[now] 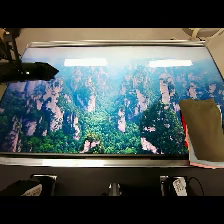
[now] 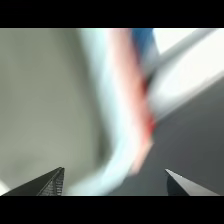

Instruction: Fold the shirts.

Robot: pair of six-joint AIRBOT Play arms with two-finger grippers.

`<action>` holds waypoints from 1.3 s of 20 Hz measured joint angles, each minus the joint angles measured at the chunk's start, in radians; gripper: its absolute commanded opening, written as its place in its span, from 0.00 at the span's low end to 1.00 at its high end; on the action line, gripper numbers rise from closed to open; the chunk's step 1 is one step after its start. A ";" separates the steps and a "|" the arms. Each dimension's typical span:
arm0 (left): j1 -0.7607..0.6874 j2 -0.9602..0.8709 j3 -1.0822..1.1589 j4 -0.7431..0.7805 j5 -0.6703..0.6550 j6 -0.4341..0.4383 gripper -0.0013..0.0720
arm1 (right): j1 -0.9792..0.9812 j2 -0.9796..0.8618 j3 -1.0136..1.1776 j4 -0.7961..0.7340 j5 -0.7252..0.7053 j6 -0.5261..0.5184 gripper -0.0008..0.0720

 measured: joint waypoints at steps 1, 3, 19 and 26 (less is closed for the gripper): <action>0.006 -0.005 0.032 0.019 0.012 0.000 0.04 | 0.028 0.002 0.061 0.019 -0.085 -0.027 0.94; 0.008 -0.040 0.112 0.109 0.033 -0.046 0.04 | 0.145 -0.003 0.168 0.049 -0.259 -0.078 0.94; -0.062 -0.385 0.254 0.494 -0.473 -0.272 1.00 | 0.795 -0.414 0.301 0.007 0.087 0.063 0.94; -0.063 -0.401 0.254 0.499 -0.486 -0.275 1.00 | 0.802 -0.424 0.301 -0.012 0.109 0.064 0.94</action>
